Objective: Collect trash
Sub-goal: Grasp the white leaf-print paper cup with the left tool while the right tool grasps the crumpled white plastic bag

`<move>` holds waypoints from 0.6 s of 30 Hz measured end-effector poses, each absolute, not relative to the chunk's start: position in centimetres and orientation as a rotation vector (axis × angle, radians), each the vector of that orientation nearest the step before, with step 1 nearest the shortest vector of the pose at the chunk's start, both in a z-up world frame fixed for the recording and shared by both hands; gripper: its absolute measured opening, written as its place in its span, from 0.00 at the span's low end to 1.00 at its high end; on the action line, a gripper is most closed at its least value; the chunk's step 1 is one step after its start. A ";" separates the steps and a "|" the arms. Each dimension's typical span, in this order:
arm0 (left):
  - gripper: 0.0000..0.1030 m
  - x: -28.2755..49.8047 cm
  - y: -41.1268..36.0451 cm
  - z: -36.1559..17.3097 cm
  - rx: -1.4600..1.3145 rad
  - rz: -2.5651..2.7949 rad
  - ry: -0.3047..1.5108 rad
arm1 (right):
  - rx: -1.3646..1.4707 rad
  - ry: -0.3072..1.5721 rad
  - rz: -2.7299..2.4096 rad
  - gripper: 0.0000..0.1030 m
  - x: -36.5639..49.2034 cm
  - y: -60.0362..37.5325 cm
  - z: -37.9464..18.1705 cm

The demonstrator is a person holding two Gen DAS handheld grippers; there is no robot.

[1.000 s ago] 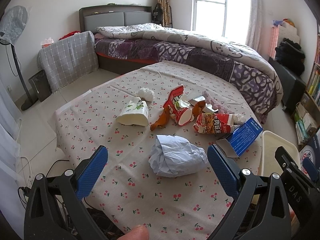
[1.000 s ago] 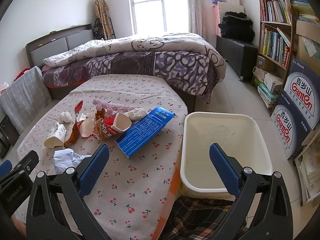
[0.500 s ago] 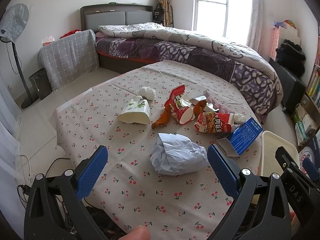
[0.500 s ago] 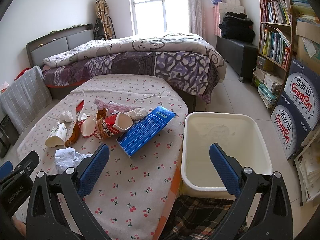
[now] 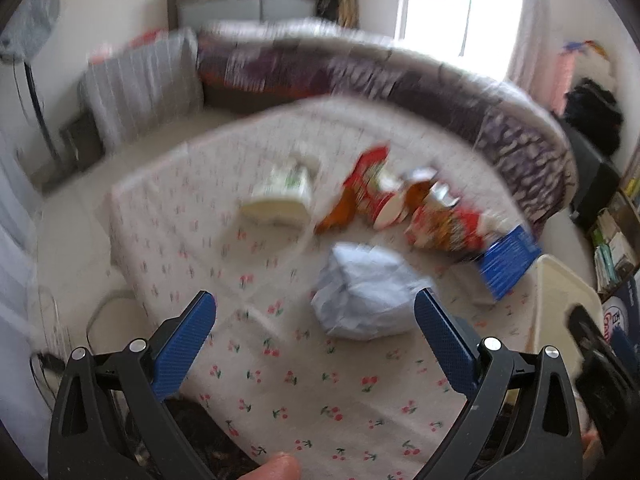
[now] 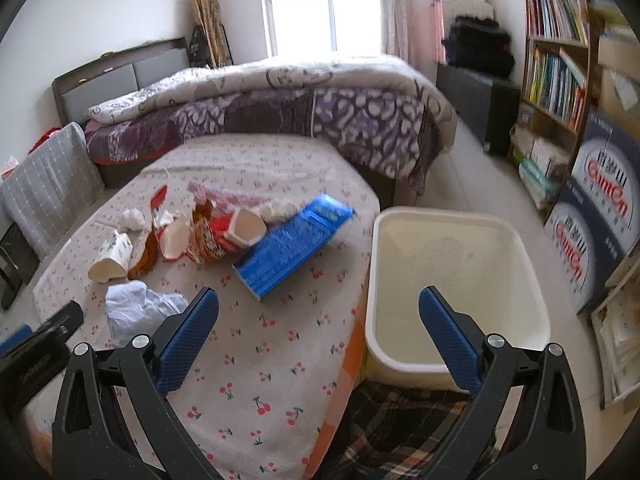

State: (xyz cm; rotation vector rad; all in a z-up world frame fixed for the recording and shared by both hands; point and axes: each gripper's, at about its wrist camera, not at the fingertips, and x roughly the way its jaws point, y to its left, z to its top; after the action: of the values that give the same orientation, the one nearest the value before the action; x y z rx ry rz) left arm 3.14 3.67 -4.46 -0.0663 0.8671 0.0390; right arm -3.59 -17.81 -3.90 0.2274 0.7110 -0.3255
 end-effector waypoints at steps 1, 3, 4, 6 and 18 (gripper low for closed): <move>0.94 4.3 4.3 -5.4 -0.075 0.064 0.922 | 0.245 0.726 -0.324 0.93 -3.6 -18.2 -4.2; 0.94 6.3 5.4 -6.8 -0.071 0.109 0.981 | 0.286 0.757 -0.328 0.93 -3.6 -19.0 -5.2; 0.94 7.5 6.1 -7.4 -0.062 0.132 0.994 | 0.301 0.773 -0.336 0.93 -3.7 -19.5 -5.7; 0.94 10.1 7.3 -7.9 -0.057 0.159 1.020 | 0.304 0.798 -0.346 0.93 -3.6 -19.9 -6.3; 0.94 24.9 8.8 -11.6 -0.066 0.064 1.303 | 0.131 0.826 -0.081 0.93 0.9 -16.1 -6.3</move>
State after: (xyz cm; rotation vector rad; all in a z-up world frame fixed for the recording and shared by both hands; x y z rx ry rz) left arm 24.93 8.76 -11.61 -0.0661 1.3028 0.0636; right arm 0.89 -16.13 -6.26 0.1314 0.8263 -0.0812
